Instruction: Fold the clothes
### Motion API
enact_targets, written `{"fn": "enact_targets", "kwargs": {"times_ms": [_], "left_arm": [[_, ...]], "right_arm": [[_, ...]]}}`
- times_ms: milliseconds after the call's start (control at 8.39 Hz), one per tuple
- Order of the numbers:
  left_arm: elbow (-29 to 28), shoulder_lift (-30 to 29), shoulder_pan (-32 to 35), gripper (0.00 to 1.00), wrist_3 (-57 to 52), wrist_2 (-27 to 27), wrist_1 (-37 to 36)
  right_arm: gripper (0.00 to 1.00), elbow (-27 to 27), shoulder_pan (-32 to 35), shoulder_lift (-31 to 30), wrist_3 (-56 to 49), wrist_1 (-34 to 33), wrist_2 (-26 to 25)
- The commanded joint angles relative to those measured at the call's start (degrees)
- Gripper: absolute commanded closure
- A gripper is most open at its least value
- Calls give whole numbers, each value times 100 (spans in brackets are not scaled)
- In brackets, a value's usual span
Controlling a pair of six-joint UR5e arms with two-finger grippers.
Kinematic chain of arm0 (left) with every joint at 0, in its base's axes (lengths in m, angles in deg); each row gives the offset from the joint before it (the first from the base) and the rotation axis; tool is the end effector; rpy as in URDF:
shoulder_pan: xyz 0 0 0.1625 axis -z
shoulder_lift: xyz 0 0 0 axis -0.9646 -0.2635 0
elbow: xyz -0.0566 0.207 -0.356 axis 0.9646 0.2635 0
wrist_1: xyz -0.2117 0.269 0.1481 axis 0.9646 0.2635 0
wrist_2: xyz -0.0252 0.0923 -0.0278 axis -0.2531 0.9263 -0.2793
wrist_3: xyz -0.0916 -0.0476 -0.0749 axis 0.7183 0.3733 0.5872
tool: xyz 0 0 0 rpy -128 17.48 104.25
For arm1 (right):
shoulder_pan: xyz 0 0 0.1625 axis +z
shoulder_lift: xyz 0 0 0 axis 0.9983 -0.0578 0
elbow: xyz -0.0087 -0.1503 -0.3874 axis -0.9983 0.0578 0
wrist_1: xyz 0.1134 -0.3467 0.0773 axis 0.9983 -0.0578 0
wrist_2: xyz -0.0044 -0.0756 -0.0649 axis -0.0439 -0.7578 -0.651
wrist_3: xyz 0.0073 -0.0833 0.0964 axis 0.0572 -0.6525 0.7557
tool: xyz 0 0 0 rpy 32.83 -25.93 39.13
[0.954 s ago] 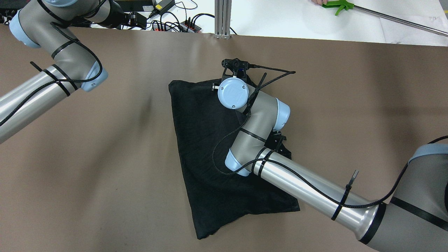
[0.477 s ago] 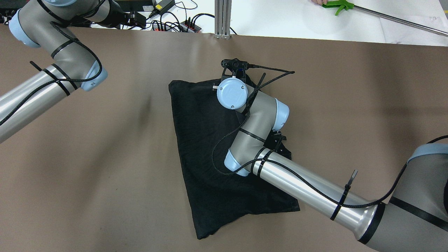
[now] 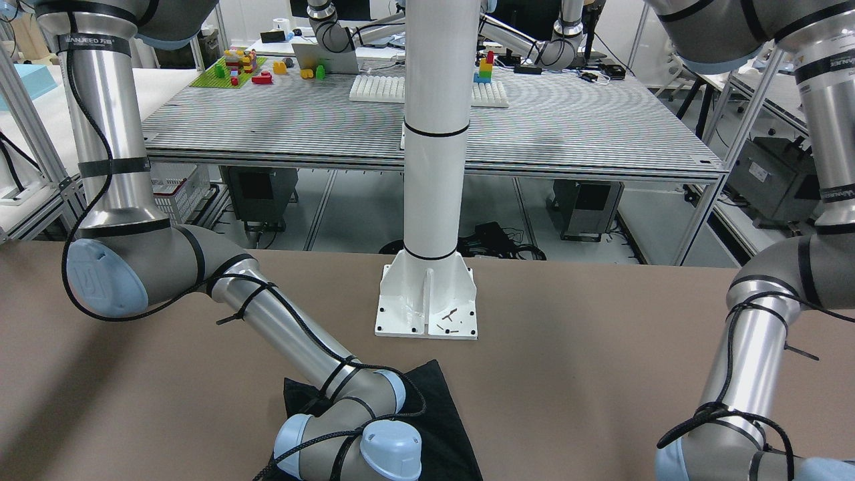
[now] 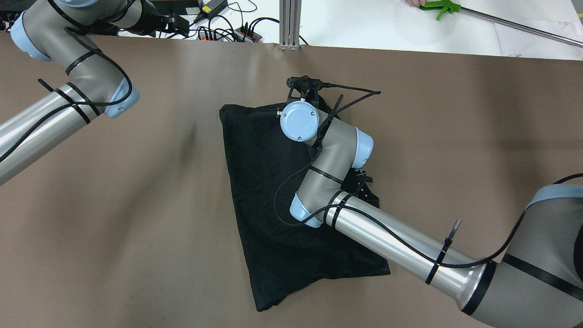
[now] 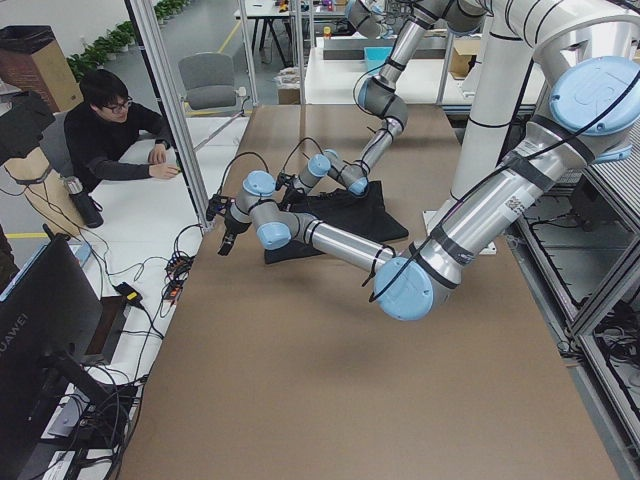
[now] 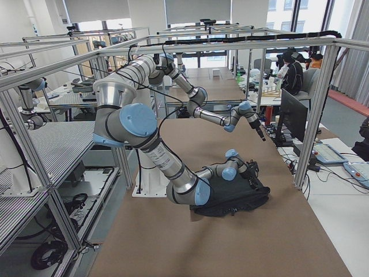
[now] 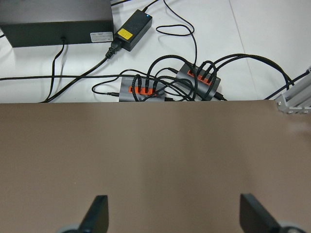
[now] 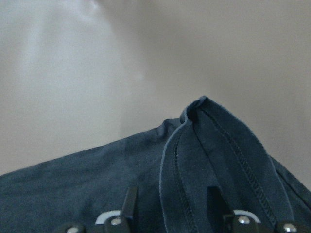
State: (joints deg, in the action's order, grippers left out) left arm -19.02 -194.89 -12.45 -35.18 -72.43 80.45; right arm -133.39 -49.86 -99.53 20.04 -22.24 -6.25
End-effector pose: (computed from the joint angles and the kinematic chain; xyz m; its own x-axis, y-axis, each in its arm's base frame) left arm 0.2825 -0.7298 0.2997 0.6002 0.0664 -0.7971 0.4156 0.8256 0.3817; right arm -0.5787 -0.6321 0.2478 0.7205 0.0858 0.6882 -0.4823 0.7750 0.4084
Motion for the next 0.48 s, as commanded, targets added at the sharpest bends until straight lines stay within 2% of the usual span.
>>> {"fn": "enact_targets", "kwargs": {"times_ms": [0,119,238,358], "left_arm": [[-54,1,4,5,-5,0,4],[-54,1,13,5,-5,0,4],[-80,1,4,5,-5,0,4],[-107,9,4,5,-14,0,4]], "right_arm": [[56,231,0,114,-204,9,-17],[60,406,0,237,-204,18,-43],[72,425,0,247,-204,79,-52],[89,434,9,247,-318,88,-53]]}}
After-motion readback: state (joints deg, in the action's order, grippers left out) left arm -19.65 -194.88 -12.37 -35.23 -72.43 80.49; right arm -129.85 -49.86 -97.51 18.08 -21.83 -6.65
